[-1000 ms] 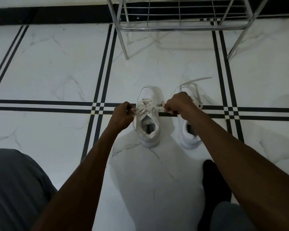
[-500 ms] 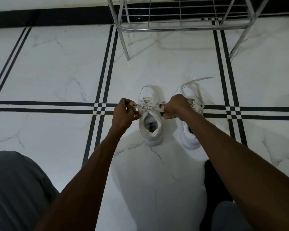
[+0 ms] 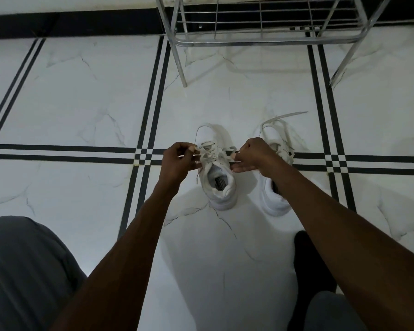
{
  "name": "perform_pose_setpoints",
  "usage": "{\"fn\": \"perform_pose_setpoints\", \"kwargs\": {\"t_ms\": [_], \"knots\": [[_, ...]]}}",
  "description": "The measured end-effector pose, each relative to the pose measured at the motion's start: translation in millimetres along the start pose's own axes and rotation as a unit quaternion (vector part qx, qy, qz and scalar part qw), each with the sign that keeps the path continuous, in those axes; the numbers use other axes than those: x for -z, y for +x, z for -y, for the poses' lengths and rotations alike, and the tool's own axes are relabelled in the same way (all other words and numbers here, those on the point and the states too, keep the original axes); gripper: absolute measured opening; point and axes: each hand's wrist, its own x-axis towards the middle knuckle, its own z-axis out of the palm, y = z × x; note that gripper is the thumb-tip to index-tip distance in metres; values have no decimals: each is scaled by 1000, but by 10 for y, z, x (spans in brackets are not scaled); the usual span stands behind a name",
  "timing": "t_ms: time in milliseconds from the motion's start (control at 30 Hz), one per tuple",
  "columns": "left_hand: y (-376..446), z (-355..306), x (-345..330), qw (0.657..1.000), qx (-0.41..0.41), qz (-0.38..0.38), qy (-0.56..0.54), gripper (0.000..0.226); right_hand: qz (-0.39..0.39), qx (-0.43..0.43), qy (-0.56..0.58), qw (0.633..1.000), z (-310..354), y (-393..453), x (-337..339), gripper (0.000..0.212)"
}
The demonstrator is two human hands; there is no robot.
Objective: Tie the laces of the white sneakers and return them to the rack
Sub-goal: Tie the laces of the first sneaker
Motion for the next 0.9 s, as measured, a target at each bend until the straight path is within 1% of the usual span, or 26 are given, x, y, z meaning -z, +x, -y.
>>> {"fn": "perform_pose_setpoints", "kwargs": {"t_ms": [33, 100, 167, 233, 333, 433, 533, 633, 767, 900], "knots": [[11, -14, 9, 1000, -3, 9, -5, 17, -6, 18, 7, 1000, -12, -23, 4, 23], [30, -45, 15, 999, -23, 28, 14, 17, -17, 46, 22, 999, -42, -25, 30, 21], [45, -86, 9, 996, -49, 51, 59, 18, -27, 50, 21, 998, -50, -5, 44, 14], [57, -126, -9, 990, -66, 64, 103, 19, -36, 53, -12, 998, -48, 20, 46, 6], [98, -170, 10, 982, -87, 44, 162, 15, -62, 44, -53, 996, -21, 21, 49, 1], [171, -187, 119, 975, -85, 45, 199, 10, -80, 31, -63, 994, -8, 28, 61, 8], [161, -138, 180, 969, -80, 29, 233, 16, -87, 41, -74, 993, 4, 37, 60, 5], [114, -62, 211, 971, -79, 31, 225, 21, -102, 50, -87, 990, 22, 41, 63, 6], [67, 0, 295, 980, -54, 37, 190, 24, -125, 59, -128, 982, 30, 40, 79, 4], [39, 57, 320, 980, -45, 31, 194, 14, -137, 52, -179, 973, 40, 67, 114, 7]]}}
